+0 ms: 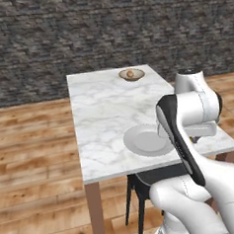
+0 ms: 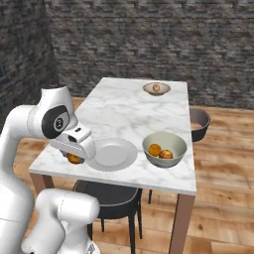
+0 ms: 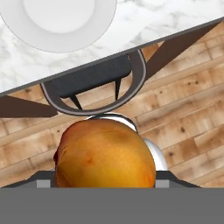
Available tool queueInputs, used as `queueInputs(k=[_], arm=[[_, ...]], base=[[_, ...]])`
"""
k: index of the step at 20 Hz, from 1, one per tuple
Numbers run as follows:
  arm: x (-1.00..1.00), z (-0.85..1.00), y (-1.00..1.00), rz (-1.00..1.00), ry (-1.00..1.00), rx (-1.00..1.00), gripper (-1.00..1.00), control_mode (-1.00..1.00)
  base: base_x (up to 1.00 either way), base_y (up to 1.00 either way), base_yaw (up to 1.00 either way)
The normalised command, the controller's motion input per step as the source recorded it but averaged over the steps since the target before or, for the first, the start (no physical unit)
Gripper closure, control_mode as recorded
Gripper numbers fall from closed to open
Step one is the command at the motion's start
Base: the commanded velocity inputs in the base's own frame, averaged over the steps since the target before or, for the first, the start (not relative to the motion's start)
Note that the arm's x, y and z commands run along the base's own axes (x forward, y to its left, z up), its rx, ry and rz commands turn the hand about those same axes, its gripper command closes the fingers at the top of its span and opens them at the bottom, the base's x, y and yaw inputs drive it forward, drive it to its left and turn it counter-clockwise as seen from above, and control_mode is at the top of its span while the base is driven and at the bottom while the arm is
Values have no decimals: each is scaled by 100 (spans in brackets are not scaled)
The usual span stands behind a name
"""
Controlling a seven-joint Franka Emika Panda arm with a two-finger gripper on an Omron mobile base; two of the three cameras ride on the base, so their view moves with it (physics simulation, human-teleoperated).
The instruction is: Take the fruits from the plate on the dining counter and place two fruits in each bowl.
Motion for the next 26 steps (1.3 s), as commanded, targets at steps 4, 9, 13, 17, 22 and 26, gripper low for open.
queueInputs(k=[4,9,13,17,22,26], arm=[[0,0,0,0,0,0,100,-100],[-3,0,-1,0,0,0,100,100],[0,0,0,0,0,0,100,100],[0,0,0,0,0,0,100,100],[0,0,0,0,0,0,100,100],[0,0,0,0,0,0,100,100]], base=[[0,0,0],[-9,-10,0],[-39,-51,0],[-24,-79,-1],[0,-100,0],[38,-100,1]])
